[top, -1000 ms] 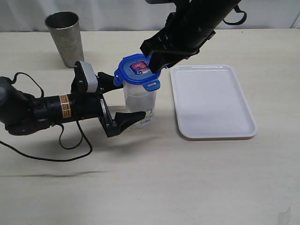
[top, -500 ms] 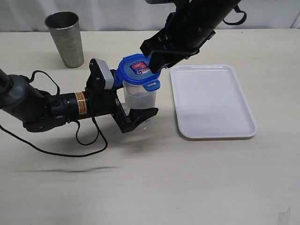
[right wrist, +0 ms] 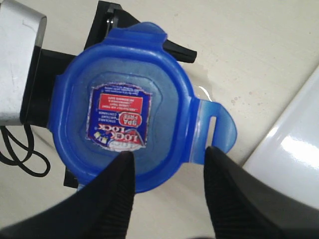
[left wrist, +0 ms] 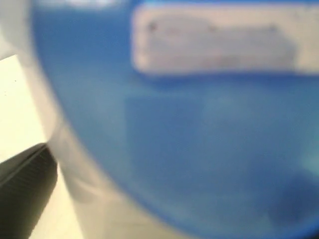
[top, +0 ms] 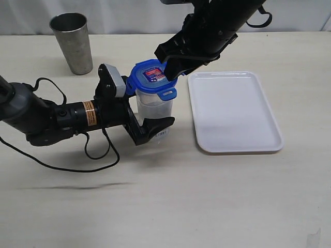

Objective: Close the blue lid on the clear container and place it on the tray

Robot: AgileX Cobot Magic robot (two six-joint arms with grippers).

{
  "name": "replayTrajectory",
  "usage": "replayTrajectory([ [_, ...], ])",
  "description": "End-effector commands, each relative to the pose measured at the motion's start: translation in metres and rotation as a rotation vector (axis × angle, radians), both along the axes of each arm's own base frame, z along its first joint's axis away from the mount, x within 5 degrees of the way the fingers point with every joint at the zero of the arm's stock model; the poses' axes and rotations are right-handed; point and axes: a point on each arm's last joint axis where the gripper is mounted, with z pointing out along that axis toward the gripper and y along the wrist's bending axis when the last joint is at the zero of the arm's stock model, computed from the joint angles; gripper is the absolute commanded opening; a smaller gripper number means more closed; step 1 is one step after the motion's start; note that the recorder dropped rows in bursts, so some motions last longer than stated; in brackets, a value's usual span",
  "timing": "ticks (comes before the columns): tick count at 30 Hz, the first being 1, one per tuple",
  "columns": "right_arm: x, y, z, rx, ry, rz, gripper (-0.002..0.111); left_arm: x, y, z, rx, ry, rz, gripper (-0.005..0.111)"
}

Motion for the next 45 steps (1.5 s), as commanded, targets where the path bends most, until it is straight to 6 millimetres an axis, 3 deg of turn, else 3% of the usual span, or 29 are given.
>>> replayTrajectory([
  [1,0.000,-0.002,0.005,0.002,-0.027,0.004,0.043,0.002,-0.001,0.002,-0.025,-0.004,0.011,0.105],
  [8,0.000,-0.002,0.005,0.002,-0.027,0.004,0.043,0.001,-0.002,0.007,-0.078,-0.016,0.000,0.105],
  [23,0.000,-0.002,0.005,0.001,-0.027,0.005,0.043,0.002,0.000,-0.001,0.001,0.016,0.020,0.103],
  [26,0.000,-0.002,0.005,0.001,-0.027,0.005,0.043,0.002,0.000,-0.001,0.001,0.016,0.021,0.089],
  [34,0.000,-0.002,0.005,0.001,-0.027,0.005,0.043,0.002,0.001,-0.003,0.027,0.026,0.025,0.022],
  [37,0.000,-0.002,0.005,0.001,-0.027,0.005,0.043,0.002,0.001,-0.003,0.026,0.026,0.027,0.005],
  [41,0.001,-0.002,0.008,0.004,-0.031,0.006,0.043,0.004,0.002,-0.006,0.058,0.044,0.054,0.000],
  [45,0.004,0.000,0.026,0.022,-0.061,0.012,0.043,0.004,0.003,-0.010,0.096,0.057,0.052,0.000],
])
